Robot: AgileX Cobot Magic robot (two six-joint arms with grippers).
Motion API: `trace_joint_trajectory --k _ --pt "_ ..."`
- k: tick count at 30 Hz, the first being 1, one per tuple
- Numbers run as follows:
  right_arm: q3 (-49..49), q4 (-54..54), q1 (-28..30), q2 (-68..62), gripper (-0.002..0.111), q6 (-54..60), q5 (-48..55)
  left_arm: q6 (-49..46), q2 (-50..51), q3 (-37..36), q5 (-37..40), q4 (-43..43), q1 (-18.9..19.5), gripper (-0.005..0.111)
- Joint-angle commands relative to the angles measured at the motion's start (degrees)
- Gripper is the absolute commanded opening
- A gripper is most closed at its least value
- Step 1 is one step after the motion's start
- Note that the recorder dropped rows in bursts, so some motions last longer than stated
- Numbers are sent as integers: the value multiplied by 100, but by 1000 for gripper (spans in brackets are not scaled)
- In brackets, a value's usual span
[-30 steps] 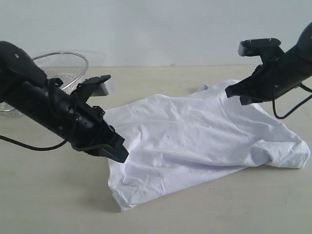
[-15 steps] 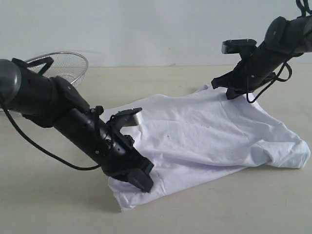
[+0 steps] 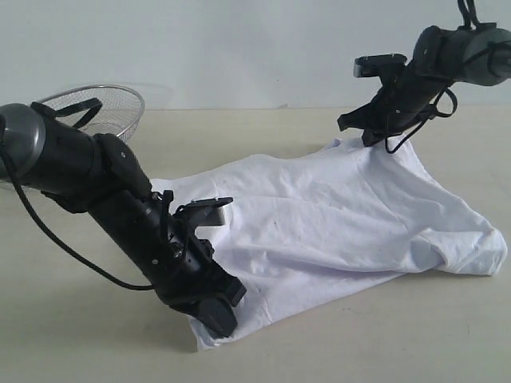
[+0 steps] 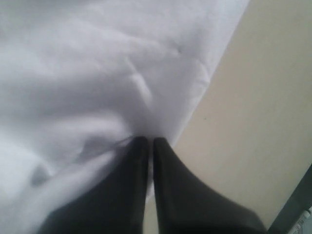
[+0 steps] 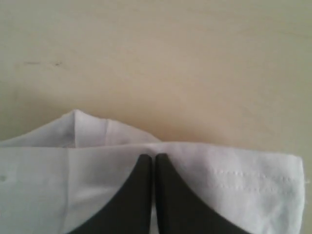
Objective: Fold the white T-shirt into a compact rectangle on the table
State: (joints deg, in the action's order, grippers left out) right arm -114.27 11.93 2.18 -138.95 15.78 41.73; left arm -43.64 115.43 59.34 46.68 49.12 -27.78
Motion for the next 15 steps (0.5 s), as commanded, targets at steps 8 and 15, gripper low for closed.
trace_joint_trajectory --k 8,15 --pt "-268 -495 195 1363 0 -351 1350 43 -6 54 -9 -326 -16 4" --pt "1172 -459 912 2525 0 -487 1431 43 -6 54 -43 -415 91 4"
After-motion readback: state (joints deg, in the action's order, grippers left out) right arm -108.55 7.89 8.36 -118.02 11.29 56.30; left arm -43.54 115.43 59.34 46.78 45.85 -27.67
